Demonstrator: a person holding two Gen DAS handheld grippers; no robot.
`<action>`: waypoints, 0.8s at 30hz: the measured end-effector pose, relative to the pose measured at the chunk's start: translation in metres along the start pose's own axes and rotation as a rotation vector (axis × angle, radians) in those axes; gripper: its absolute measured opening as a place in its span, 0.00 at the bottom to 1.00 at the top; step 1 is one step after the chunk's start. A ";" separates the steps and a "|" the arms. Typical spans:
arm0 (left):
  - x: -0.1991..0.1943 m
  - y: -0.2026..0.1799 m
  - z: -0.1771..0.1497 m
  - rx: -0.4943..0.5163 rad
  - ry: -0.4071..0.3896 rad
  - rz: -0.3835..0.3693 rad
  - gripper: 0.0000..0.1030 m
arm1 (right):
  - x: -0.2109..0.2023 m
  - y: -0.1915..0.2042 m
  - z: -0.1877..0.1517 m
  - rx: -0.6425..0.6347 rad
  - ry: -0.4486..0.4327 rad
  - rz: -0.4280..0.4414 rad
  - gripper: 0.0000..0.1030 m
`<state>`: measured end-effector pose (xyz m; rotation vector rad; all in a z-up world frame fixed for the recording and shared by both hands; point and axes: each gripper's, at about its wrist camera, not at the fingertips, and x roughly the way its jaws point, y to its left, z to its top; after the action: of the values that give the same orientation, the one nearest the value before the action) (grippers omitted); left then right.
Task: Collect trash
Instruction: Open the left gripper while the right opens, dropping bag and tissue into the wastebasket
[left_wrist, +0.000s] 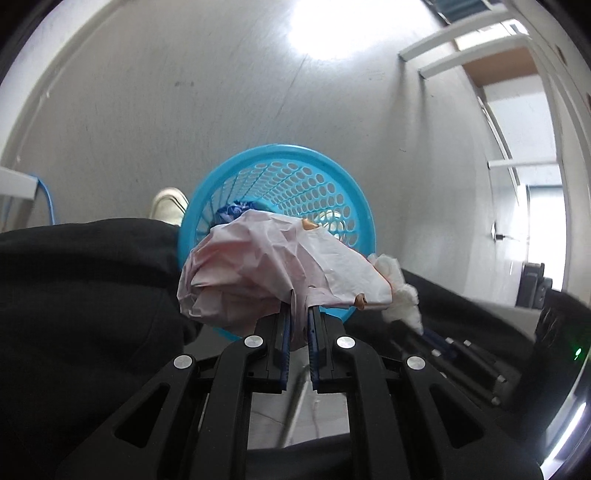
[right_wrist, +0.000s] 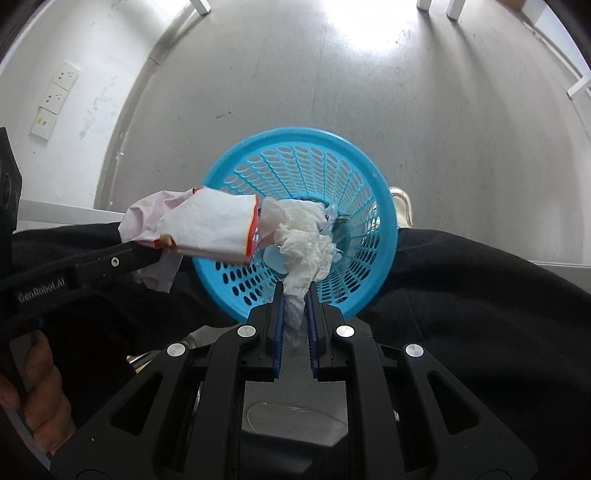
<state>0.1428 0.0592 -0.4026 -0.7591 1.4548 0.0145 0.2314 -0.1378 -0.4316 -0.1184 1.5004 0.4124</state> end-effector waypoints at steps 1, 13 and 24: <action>0.007 0.000 0.004 -0.014 0.018 0.003 0.07 | 0.006 -0.001 0.003 0.006 0.015 -0.001 0.10; 0.054 0.010 0.038 -0.097 0.103 0.055 0.07 | 0.066 -0.033 0.038 0.185 0.107 0.012 0.10; 0.073 0.013 0.053 -0.139 0.114 0.006 0.07 | 0.084 -0.040 0.036 0.211 0.162 0.017 0.11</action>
<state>0.1954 0.0632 -0.4775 -0.8806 1.5771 0.0790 0.2799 -0.1469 -0.5178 0.0289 1.6958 0.2601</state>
